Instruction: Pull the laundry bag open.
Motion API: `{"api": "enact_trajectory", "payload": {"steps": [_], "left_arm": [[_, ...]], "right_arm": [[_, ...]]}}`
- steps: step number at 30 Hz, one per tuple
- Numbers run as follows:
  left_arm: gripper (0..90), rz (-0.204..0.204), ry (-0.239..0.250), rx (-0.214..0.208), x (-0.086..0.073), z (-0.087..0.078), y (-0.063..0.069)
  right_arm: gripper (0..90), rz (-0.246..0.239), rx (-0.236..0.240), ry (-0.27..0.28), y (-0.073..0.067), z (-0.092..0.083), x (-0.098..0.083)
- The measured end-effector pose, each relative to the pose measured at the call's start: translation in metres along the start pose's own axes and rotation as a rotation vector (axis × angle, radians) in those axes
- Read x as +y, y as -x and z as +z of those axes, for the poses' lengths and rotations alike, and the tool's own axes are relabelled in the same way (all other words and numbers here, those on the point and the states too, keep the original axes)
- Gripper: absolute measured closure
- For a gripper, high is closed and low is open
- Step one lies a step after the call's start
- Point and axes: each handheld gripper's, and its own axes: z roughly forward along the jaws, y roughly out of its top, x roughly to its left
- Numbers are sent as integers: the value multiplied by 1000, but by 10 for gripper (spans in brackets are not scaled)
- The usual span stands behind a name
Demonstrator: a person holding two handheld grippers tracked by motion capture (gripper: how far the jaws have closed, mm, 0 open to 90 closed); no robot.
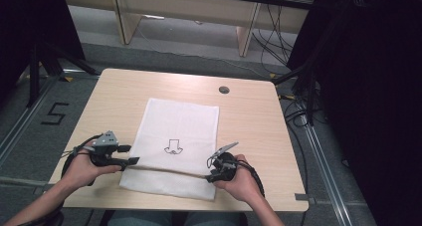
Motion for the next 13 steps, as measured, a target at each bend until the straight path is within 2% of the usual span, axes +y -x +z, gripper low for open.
{"api": "enact_trajectory", "payload": {"steps": [2, 5, 6, 8, 9, 10, 12, 13], "left_arm": [[390, 9, 2, 5, -1, 0, -3], [397, -16, -19, 29, -3, 1, -9], [400, -30, -12, 45, -3, 2, -9], [401, -24, -9, 43, -3, 2, -10], [401, -28, -4, 37, -3, 3, -11], [402, -25, -6, 41, -2, 3, -11], [403, -26, -11, 41, -2, 4, -11], [404, -27, -23, 35, -2, 4, -12]], "right_arm": [[599, 0, -10, 31, 2, 0, 1], [552, 8, -3, 70, 5, 0, 1], [550, 24, -3, 89, 6, -1, 1], [549, 22, -8, 105, 8, -2, 1], [547, 45, -3, 102, 7, -3, 1], [547, 35, -12, 139, 9, -1, 1], [545, 68, -4, 135, 9, -2, 1], [544, 43, -19, 132, 12, -3, 1]]}}
